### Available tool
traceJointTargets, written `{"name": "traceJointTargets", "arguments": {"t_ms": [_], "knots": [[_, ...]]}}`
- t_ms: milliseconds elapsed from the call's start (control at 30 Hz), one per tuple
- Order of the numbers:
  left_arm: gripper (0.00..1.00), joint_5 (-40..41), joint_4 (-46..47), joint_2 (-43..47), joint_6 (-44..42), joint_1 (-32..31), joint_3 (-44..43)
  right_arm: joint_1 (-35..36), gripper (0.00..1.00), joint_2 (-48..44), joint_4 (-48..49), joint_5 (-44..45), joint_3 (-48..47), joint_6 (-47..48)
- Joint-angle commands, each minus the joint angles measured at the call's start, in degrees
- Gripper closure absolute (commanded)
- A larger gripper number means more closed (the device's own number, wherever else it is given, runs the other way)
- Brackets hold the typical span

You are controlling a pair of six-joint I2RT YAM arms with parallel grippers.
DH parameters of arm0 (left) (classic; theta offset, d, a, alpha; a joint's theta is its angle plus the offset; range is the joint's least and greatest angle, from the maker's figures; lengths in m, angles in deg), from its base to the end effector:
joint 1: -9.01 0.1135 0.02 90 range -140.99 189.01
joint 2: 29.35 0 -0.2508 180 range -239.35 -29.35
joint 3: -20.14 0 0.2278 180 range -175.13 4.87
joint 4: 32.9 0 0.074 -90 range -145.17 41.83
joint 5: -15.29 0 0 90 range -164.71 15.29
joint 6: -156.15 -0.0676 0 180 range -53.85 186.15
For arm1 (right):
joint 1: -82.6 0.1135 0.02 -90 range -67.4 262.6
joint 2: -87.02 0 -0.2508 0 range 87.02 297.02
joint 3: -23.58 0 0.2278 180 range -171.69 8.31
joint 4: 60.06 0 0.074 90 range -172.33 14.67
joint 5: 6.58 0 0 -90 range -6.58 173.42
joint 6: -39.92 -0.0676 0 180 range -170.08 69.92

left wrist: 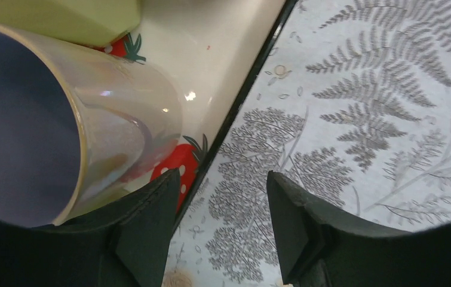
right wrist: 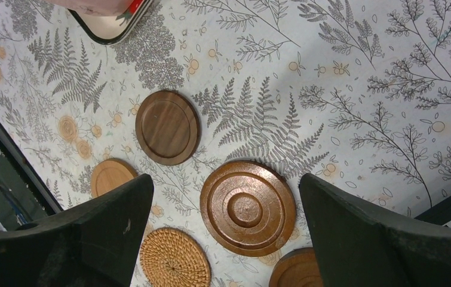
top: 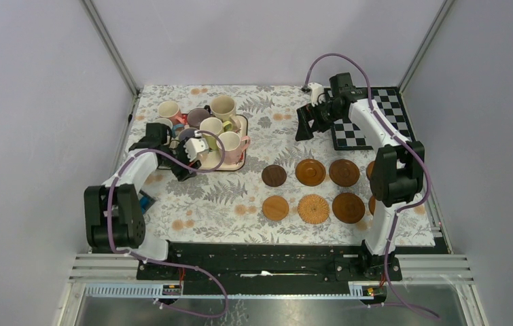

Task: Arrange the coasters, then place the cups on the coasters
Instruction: Move the tray to the center of the board.

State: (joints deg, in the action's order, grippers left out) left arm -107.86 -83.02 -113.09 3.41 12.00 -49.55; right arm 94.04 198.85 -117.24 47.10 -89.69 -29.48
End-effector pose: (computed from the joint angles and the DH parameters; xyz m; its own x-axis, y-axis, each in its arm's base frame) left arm 0.2721 -0.0228 0.1900 -0.2390 0.7328 -0.6371 0.8880 0.4304 0.1619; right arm 0.3972 0.1212 0.2459 -0.5871 -0.4080 -0.6992 -0.7405 0.6196 0.2602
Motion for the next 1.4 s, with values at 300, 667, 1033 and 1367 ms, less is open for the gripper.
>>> {"name": "traceJointTargets", "arguments": {"t_ms": [300, 667, 1033, 1367], "knots": [[0.48, -0.64, 7.40, -7.03, -1.89, -1.66, -2.24, -0.27, 0.00, -5.05, -2.60, 3.33, 1.94, 2.82], [0.45, 2.45, 6.35, -12.15, -5.24, -2.66, -1.93, -0.28, 0.00, -6.10, -2.68, 4.01, 2.90, 2.51], [0.67, 6.02, 1.74, -12.35, -10.02, -6.76, 0.54, -0.29, 0.01, -5.92, -3.23, 4.50, 2.86, 2.91], [0.86, 8.46, -6.02, -9.76, -12.26, -8.43, 5.23, -0.29, 0.01, -5.79, -2.90, 4.06, 2.72, 2.78]]}}
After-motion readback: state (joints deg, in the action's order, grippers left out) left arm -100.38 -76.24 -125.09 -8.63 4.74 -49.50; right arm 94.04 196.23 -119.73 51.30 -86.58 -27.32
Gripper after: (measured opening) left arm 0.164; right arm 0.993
